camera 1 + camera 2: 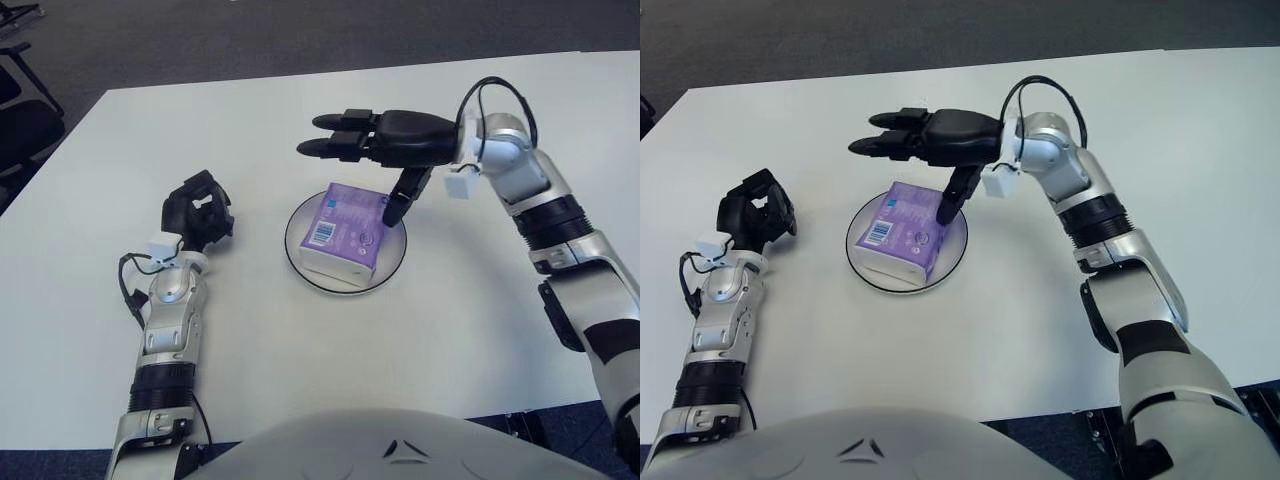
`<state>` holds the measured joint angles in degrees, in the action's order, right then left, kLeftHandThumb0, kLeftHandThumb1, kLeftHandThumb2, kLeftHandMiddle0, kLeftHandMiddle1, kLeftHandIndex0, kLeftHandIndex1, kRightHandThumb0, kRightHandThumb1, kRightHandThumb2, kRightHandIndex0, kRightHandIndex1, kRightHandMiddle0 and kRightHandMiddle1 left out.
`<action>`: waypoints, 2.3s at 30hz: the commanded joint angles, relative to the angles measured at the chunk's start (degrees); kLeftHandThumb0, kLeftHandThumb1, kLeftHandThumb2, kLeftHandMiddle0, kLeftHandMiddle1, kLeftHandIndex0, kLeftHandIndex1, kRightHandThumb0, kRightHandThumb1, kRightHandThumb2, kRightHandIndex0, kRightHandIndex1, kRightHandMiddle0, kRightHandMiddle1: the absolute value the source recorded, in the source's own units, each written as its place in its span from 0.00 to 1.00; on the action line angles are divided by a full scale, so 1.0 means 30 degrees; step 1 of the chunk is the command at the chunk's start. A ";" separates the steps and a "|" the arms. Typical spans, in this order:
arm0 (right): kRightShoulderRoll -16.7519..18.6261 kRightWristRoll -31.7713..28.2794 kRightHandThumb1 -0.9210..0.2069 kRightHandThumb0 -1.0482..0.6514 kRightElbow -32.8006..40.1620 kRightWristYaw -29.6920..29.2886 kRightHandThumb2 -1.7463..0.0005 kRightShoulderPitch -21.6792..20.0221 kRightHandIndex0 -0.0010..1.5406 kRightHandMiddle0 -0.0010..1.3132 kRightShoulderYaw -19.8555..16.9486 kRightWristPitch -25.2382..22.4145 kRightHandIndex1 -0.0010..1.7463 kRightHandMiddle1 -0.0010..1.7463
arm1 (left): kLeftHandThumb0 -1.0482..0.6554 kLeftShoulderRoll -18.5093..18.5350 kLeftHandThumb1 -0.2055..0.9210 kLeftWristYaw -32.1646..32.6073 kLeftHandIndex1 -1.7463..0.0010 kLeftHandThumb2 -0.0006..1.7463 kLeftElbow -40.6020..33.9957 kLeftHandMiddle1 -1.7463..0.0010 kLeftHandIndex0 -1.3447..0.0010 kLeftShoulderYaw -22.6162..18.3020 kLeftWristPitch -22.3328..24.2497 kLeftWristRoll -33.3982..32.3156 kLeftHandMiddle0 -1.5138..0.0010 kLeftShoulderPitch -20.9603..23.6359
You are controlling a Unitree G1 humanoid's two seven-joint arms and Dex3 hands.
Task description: Put the tissue paper into the plate.
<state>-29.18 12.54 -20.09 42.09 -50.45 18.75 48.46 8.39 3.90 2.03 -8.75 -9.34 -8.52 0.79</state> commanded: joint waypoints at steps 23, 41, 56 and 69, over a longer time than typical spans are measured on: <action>-0.1053 0.2631 0.00 0.00 -0.1413 -0.7187 0.88 0.1385 0.09 0.01 -0.4049 -0.2802 0.04 0.09 | 0.37 -0.1842 0.81 -0.0342 0.00 0.54 0.3111 0.00 0.26 0.0154 -0.0366 -0.0299 0.12 -0.2036; 0.3482 0.2253 0.04 0.16 0.2042 -1.4027 0.84 0.6002 0.05 0.00 -0.5887 -1.1429 0.55 0.49 | 0.36 -0.1833 0.77 0.0303 0.00 0.55 0.2731 0.00 0.22 0.0426 -0.1926 0.1042 0.11 -0.2295; 0.5496 -0.2067 0.27 0.38 0.3178 -1.4267 0.48 0.7195 0.19 0.03 -0.8272 -1.4331 0.77 0.91 | 0.36 -0.1817 0.76 0.1450 0.00 0.56 0.2153 0.00 0.16 0.0994 -0.3402 0.3144 0.08 -0.2813; 0.6967 -0.4737 0.12 0.40 0.5118 -1.4247 0.60 0.9045 0.16 0.20 -0.9301 -1.6377 0.81 1.00 | 0.36 -0.1997 0.78 0.1519 0.00 0.56 0.1037 0.00 0.15 0.1187 -0.3665 0.3191 0.08 -0.3271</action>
<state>-9.60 1.22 -7.12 -0.36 -25.25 -7.47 1.33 8.57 7.06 -0.28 -7.40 -19.60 0.75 0.87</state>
